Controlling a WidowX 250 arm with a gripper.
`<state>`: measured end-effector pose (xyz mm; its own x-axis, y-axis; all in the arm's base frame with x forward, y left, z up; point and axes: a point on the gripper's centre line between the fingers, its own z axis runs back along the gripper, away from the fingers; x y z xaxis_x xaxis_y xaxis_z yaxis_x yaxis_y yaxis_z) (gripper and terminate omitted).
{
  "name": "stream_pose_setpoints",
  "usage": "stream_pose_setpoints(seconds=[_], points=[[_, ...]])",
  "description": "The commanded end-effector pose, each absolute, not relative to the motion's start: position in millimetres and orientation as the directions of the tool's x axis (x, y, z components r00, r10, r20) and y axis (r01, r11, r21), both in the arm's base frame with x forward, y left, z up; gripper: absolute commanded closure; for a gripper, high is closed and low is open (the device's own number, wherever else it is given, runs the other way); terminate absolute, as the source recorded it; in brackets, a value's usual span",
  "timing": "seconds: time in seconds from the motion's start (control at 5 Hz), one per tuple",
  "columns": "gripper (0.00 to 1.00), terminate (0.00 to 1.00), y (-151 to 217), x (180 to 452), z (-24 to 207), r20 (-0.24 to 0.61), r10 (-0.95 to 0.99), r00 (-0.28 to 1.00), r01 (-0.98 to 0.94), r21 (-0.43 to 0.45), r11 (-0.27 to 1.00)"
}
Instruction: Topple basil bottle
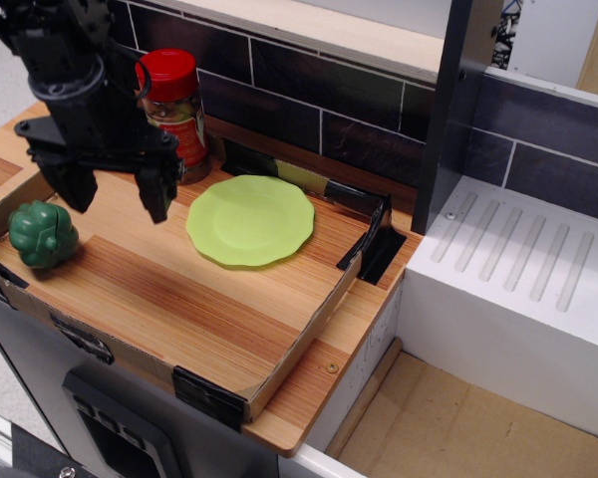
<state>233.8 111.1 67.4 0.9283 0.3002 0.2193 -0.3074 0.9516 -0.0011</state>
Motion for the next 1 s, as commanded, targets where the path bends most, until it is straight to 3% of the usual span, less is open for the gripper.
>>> stream_pose_setpoints(seconds=[0.0,0.8], points=[[0.0,0.0,122,276,95,0.314,0.271,0.91,-0.314,0.097,0.944],[0.0,0.0,144,328,112,0.348,0.29,0.892,-0.357,0.146,0.923]])
